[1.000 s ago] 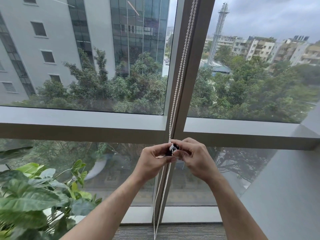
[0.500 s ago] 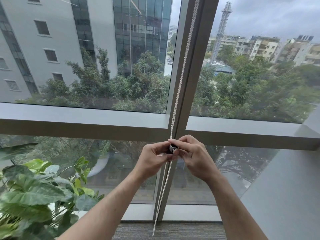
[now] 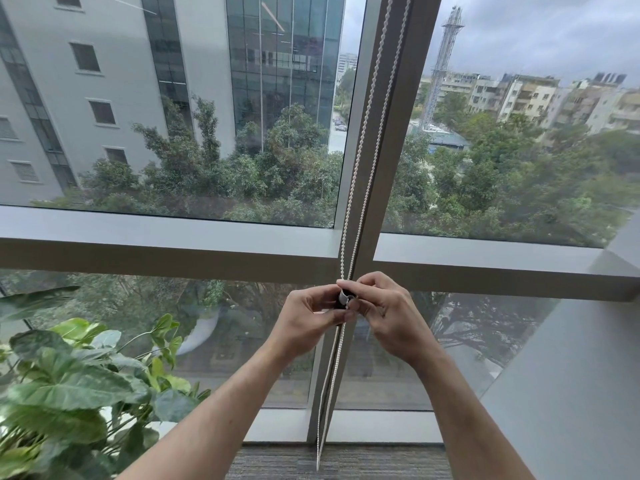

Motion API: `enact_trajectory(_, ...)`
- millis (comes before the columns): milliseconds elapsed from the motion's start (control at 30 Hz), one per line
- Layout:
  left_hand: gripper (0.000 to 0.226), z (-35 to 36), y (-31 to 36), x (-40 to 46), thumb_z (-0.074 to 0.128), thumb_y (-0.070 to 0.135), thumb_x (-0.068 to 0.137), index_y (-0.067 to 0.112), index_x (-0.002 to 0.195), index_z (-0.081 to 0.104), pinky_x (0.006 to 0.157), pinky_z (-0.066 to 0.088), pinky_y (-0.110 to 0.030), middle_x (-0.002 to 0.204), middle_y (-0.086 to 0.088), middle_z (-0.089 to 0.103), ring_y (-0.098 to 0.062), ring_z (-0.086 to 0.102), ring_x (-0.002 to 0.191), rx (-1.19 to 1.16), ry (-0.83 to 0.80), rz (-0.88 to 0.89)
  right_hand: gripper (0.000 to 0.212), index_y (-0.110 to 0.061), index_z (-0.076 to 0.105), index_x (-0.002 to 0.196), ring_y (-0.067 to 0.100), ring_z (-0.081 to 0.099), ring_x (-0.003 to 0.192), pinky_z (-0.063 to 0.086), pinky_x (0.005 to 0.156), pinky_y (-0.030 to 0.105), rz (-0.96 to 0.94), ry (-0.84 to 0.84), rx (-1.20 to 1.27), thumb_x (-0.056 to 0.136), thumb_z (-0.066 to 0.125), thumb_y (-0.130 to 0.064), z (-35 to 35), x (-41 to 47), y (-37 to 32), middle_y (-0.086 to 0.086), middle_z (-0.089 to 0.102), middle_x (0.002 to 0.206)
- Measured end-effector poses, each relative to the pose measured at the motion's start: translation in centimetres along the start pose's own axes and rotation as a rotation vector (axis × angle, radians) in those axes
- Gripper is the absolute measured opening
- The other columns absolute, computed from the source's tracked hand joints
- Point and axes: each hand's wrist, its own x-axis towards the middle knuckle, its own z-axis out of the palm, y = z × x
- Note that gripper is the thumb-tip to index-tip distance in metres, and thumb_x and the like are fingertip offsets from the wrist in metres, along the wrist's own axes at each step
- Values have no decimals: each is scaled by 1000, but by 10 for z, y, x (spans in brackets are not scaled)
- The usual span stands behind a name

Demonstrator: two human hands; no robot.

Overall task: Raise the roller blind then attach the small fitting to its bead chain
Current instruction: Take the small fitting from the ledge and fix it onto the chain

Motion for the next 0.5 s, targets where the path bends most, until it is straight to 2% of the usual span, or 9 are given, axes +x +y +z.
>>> enact_trajectory(300,25,-4,0,-1,77,0,81,-6,104,70,74,55,-28,95,-15,72,-17,66,85,-81,-36,-50,42,-19,65,131,-4,55,95,41,86,9,-8,-23,24,95,61,2,2,-2,-3,0,59,102)
enact_trajectory(400,23,-5,2,-1,76,1,81,-6,102,70,74,55,-27,93,-13,72,-15,66,83,-93,-42,-51,42,-18,63,133,-6,54,95,40,87,8,-21,-28,21,96,58,2,2,-3,-3,1,59,103)
enact_trajectory(500,24,-6,3,-1,74,-5,82,-13,105,67,73,55,-27,94,-16,70,-15,66,81,-111,-40,-57,45,-18,61,135,7,57,97,41,88,10,-22,-31,5,97,55,3,3,-3,-2,4,61,105)
